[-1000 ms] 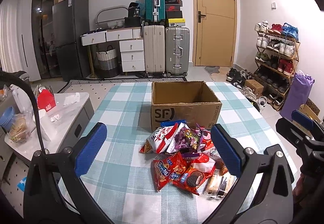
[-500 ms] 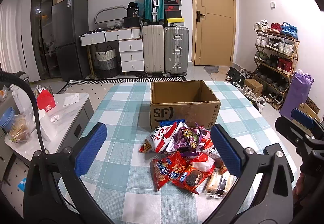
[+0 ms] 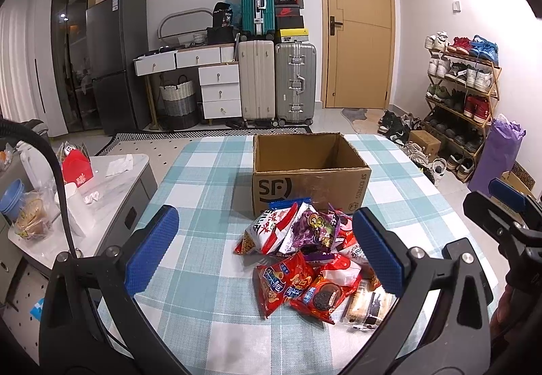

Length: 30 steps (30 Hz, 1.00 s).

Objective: Organize snacks

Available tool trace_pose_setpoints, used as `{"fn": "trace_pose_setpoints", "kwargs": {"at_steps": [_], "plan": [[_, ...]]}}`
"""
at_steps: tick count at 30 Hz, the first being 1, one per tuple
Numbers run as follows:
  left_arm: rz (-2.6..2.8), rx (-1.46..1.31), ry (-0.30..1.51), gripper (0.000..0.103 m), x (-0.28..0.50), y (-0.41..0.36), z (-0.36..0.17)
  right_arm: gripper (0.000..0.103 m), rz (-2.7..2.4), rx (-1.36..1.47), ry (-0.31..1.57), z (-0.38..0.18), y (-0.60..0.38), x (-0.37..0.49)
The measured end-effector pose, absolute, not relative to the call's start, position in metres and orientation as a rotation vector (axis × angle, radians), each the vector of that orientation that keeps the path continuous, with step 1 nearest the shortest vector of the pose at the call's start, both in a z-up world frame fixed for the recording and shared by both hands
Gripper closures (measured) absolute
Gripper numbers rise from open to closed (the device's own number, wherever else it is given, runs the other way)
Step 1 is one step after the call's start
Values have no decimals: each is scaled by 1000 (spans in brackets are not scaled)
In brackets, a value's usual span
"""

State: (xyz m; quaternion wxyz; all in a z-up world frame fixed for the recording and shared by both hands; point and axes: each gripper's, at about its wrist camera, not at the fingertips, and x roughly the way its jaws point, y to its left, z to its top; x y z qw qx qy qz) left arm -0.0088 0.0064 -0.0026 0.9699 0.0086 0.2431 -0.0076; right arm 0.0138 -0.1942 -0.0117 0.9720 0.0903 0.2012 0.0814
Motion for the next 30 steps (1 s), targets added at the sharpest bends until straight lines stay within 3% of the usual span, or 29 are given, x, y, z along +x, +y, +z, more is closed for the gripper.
{"fn": "trace_pose_setpoints", "kwargs": {"at_steps": [22,30], "plan": [[-17,40,556,1,14,4,-31,0,176,178,468,-41,-198,30],[-51,23,623,1,40,14,-70,0,238,197,646,-95,-200,71]]}}
